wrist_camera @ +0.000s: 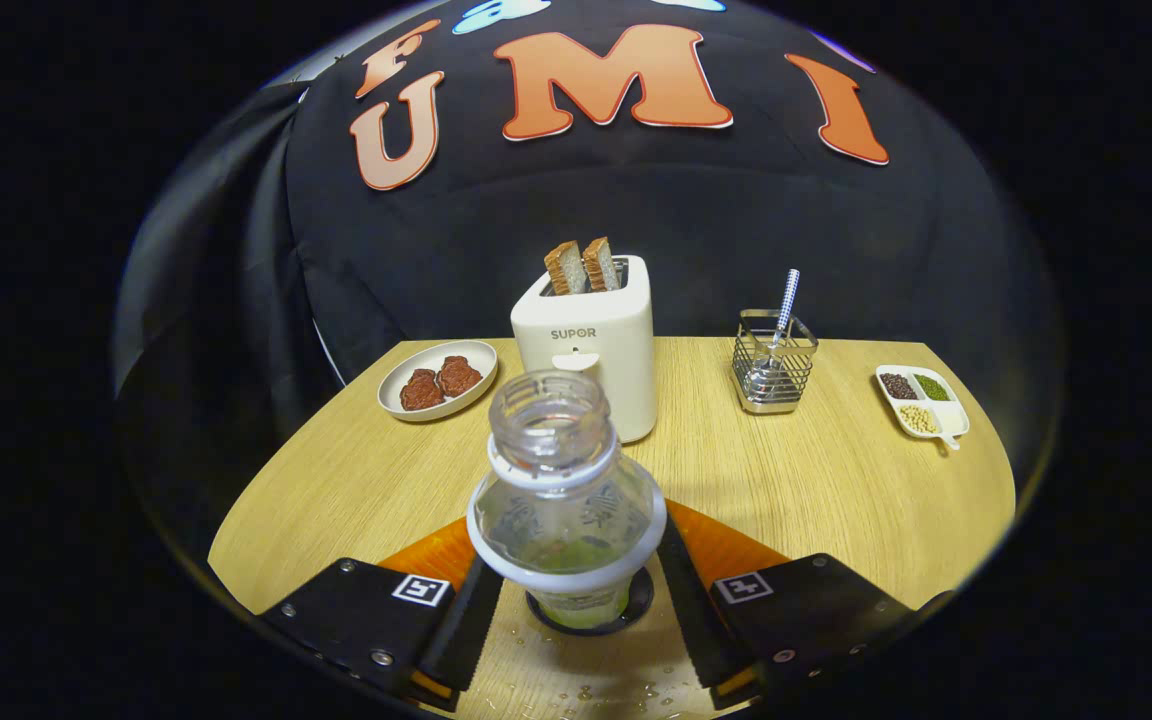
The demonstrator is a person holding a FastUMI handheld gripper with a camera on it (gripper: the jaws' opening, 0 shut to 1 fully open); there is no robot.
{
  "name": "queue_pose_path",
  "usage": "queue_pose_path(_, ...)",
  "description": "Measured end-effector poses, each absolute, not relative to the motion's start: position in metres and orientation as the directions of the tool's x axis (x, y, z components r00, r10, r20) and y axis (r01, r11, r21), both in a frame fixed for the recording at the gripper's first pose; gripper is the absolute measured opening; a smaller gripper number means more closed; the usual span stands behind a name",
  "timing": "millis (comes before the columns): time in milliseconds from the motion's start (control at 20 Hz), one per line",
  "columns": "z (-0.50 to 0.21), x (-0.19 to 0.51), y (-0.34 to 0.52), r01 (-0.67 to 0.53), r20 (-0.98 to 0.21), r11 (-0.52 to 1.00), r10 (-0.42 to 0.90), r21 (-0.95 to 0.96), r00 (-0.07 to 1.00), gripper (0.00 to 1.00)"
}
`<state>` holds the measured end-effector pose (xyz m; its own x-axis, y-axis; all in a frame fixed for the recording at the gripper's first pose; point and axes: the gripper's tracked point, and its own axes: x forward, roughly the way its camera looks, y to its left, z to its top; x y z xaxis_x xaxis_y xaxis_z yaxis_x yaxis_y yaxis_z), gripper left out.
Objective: Take the bottle from table, then pour the juice into the cup, finally place the bottle on the coaster
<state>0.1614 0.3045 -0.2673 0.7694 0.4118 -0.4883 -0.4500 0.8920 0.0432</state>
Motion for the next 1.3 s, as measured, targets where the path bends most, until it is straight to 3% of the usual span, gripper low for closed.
queue_pose_path(200,-0.232,0.151,0.291,-0.418,-0.439,0.907,0.398,0.056,0.806,0.97)
queue_pose_path(550,-0.167,0.121,0.267,-0.36,-0.365,0.932,0.349,0.038,0.863,0.97)
queue_pose_path(1300,0.041,0.003,0.203,-0.189,-0.074,0.982,0.188,-0.013,0.979,0.97)
